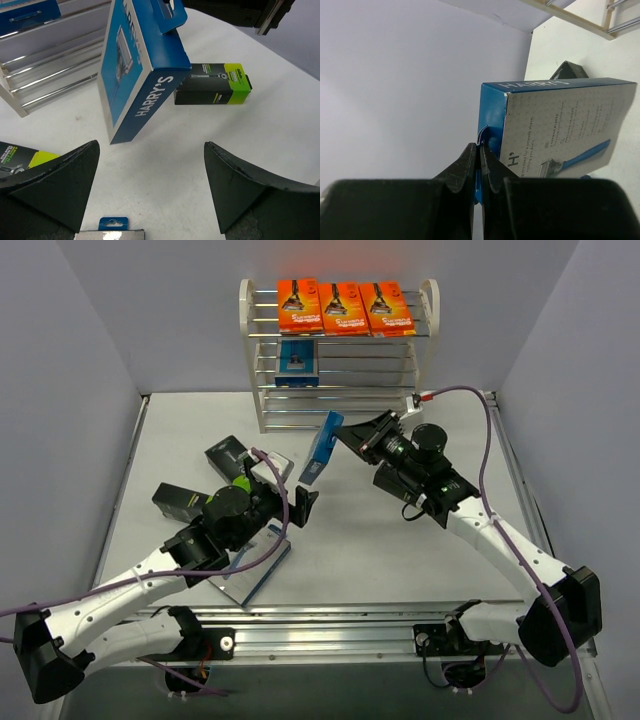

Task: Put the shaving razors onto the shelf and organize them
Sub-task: Pass the shaving razor from the right arm to the left

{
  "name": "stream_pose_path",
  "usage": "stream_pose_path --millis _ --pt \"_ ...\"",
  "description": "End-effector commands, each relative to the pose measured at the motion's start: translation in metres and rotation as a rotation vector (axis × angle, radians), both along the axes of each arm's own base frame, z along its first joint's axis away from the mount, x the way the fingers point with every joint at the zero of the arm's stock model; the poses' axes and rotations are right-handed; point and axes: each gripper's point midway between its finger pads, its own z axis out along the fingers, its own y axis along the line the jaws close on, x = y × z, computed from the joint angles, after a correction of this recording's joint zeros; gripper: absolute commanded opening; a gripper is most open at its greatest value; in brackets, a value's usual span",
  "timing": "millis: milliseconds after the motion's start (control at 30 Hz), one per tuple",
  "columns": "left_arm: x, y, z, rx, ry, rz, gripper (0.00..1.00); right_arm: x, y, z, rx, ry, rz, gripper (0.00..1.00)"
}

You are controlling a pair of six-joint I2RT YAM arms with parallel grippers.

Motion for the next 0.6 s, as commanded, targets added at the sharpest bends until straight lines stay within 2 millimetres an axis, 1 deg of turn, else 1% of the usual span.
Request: stream_pose_path --millis 0,33,67,100,133,167,233,267,367,433,467,500,533,567 --pt "0.001 -0.005 0.016 -0.046 -0.07 0.021 0.94 -0.02 0.004 0.06 0.108 -0.156 0.043 0.0" --pt "0.0 -0.007 0.018 -0.055 -0.08 0.021 0.94 -0.022 0.006 0.06 0.11 -0.154 0.049 0.0" --pt "0.002 -0.01 0.012 -0.037 -0.079 0.029 0.94 -0.022 0.009 0.059 0.107 -0.152 0.054 0.0" --pt "-0.003 -0.017 0.009 -0.032 -0.081 0.017 0.94 -0.024 0.012 0.06 0.109 -0.153 0.064 0.0" --pt "-0.003 -0.02 0.007 -0.028 -0.088 0.025 0.94 -0.025 0.015 0.059 0.109 -0.152 0.072 0.0" --pt "-0.001 -0.023 -0.001 0.003 -0.087 0.036 0.94 -0.027 0.018 0.058 0.108 -0.146 0.084 0.0" --pt "0.002 -0.023 -0.007 0.021 -0.091 0.079 0.94 -0.032 0.023 0.06 0.11 -0.144 0.104 0.0" --pt "0.006 -0.021 -0.014 0.043 -0.085 0.104 0.94 -0.036 0.023 0.063 0.114 -0.149 0.112 0.0" --pt "0.015 -0.006 -0.018 0.066 -0.089 0.201 0.95 -0.043 0.024 0.066 0.122 -0.148 0.134 0.0" --pt "0.02 0.005 -0.015 0.093 -0.117 0.256 0.96 -0.051 0.026 0.068 0.137 -0.144 0.168 0.0" --pt "0.021 0.008 -0.01 0.096 -0.127 0.273 1.0 -0.054 0.025 0.071 0.144 -0.146 0.174 0.0" --pt "0.022 0.011 -0.009 0.1 -0.132 0.288 0.94 -0.056 0.025 0.072 0.148 -0.148 0.181 0.0" --pt "0.023 0.014 -0.007 0.11 -0.135 0.304 0.9 -0.059 0.026 0.072 0.149 -0.146 0.193 0.0" --pt "0.026 0.018 -0.004 0.12 -0.143 0.329 0.81 -0.062 0.025 0.072 0.149 -0.146 0.198 0.0"
